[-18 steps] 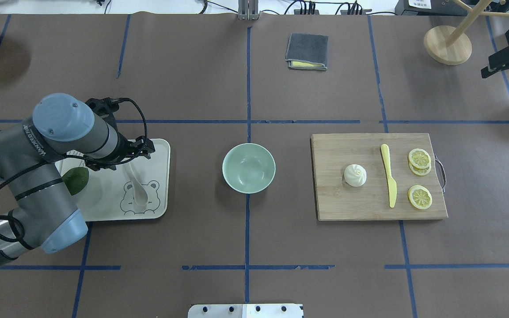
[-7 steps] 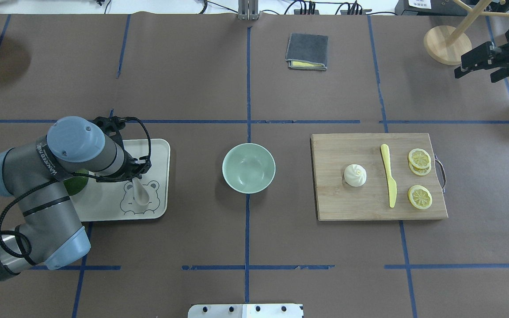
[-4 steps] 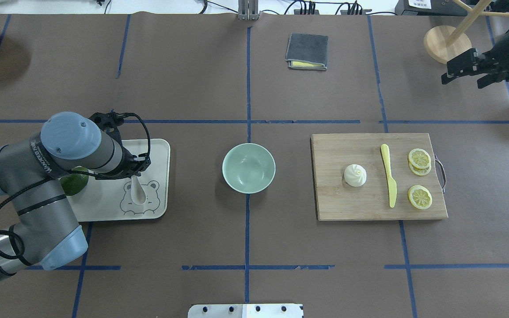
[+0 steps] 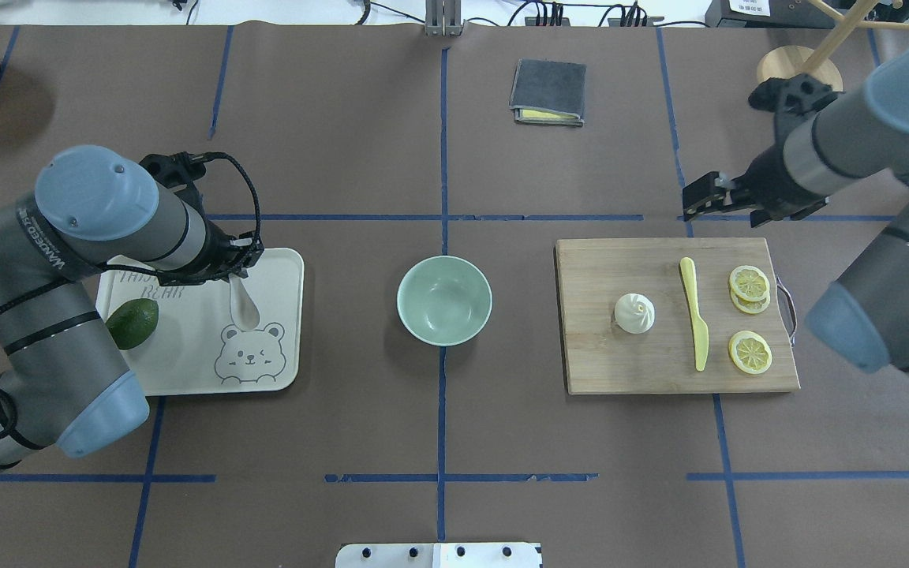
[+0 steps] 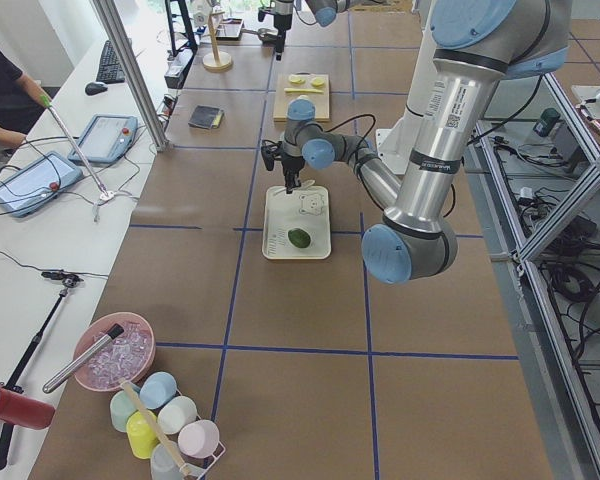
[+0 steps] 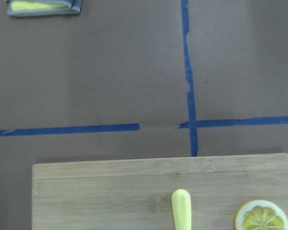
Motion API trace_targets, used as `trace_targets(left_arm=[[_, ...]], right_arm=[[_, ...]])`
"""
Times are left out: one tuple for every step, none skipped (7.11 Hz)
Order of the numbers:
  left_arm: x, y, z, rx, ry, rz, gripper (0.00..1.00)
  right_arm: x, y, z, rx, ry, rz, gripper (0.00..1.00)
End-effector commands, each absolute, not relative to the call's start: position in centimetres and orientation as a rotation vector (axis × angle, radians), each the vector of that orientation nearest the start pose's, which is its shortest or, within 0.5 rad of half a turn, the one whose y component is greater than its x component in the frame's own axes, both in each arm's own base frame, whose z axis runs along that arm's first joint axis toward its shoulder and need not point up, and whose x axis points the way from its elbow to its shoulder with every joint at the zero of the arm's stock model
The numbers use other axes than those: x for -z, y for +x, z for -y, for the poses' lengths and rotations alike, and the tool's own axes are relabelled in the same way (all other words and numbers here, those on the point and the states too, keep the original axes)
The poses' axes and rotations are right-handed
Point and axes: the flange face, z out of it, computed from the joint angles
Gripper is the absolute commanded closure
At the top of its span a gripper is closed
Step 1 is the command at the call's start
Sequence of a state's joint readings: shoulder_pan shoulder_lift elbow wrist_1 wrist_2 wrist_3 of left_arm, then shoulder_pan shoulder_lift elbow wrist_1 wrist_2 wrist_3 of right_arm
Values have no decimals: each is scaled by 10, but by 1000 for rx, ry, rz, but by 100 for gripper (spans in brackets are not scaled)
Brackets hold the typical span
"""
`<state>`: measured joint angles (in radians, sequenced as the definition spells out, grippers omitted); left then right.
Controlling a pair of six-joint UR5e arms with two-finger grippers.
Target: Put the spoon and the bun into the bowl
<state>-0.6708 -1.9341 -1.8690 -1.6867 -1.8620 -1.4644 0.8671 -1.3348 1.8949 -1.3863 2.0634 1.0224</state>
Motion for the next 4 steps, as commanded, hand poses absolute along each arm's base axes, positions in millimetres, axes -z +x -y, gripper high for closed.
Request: trace_targets(left_arm=[[-273,406,468,513,29,-904,100],[-253,409,471,553,17,-936,100],[-229,413,473,578,11,-973,100],[-210,422,478,605,-3,-996,100]], right_arm=[[-358,-374,439,-125,136,842,0],[-361,-393,425,-106,139,826,0],[-367,-409,415,-91,124,813,0],[-379,-417,413,-87,118,787,0]])
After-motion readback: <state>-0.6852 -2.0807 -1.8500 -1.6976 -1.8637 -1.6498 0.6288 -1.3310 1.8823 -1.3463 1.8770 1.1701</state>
